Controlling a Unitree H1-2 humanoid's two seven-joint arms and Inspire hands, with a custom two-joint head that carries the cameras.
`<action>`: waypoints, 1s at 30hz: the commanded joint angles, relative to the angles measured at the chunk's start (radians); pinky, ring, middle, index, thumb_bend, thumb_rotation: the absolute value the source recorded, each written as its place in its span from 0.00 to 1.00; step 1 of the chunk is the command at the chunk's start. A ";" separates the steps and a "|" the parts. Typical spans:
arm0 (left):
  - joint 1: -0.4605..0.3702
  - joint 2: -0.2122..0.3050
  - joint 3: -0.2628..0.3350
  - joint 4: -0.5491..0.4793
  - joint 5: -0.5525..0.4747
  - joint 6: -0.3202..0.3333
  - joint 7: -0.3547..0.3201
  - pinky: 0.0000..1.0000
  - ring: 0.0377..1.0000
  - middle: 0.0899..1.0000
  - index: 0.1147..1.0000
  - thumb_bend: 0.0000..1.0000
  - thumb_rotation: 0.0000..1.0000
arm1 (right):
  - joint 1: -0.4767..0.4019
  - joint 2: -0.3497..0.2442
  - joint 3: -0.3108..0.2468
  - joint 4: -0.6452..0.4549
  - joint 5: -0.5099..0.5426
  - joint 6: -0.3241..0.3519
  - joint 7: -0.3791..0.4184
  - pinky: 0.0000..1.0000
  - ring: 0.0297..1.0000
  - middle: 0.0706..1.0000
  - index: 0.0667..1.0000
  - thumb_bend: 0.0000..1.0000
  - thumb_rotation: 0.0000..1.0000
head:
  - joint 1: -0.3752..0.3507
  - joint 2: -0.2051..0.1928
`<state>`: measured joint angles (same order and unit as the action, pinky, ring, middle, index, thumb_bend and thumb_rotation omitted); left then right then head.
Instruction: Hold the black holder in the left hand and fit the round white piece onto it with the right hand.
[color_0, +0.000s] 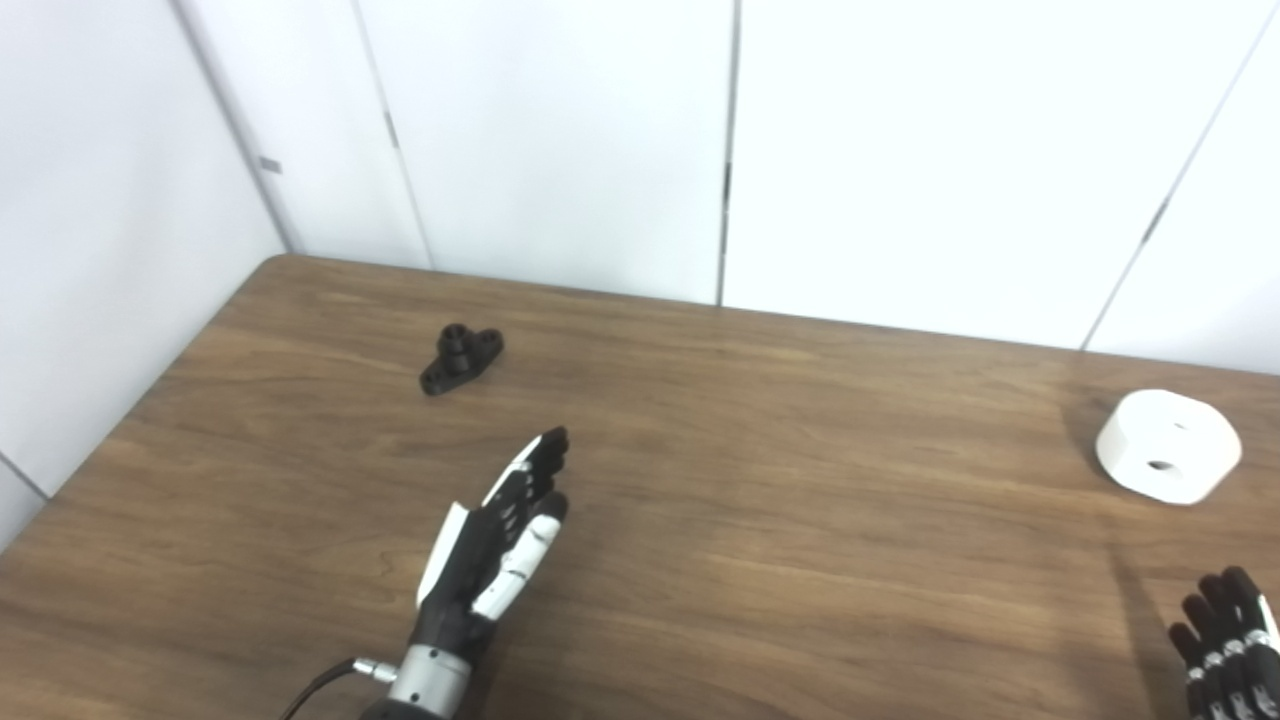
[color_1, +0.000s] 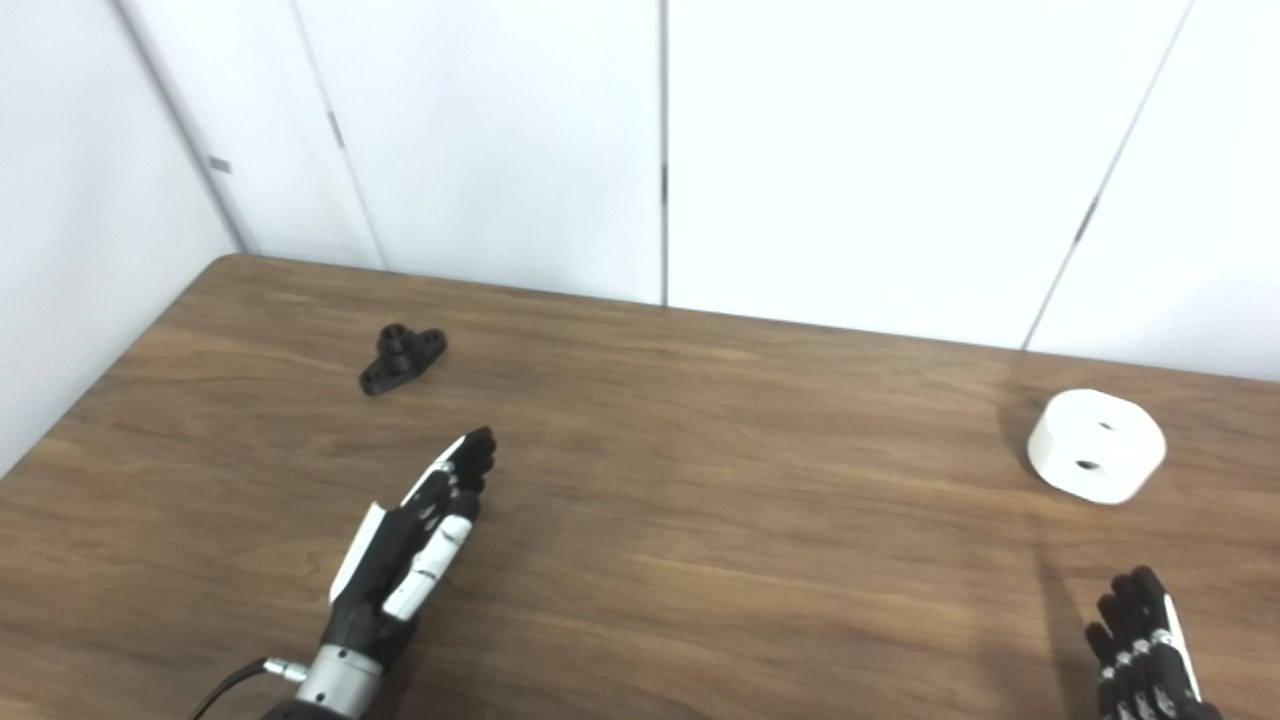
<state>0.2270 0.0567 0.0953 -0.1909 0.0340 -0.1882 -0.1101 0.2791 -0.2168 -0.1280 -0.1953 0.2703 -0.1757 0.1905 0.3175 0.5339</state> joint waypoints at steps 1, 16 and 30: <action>0.108 -0.040 -0.027 0.009 0.009 -0.035 0.025 0.96 0.96 0.94 0.94 0.54 0.76 | 0.020 -0.009 -0.010 0.064 -0.001 -0.019 0.006 1.00 1.00 1.00 1.00 0.75 1.00 | 0.011 0.001; 0.104 -0.038 -0.066 0.028 0.036 -0.043 0.051 0.97 0.97 0.96 0.96 0.54 0.76 | 0.014 -0.016 -0.030 0.097 -0.002 -0.031 0.012 1.00 1.00 1.00 1.00 0.69 1.00 | 0.049 -0.016; 0.119 -0.053 -0.047 -0.083 0.046 0.035 0.105 0.97 0.96 0.95 0.92 0.52 0.56 | 0.018 -0.011 -0.035 0.100 -0.006 -0.038 0.012 1.00 1.00 1.00 1.00 0.70 1.00 | 0.046 -0.019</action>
<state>0.2321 0.0437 0.0530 -0.2172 0.0691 -0.1537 -0.0261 0.2673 -0.2250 -0.1567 -0.1686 0.2692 -0.2046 0.2027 0.3636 0.5139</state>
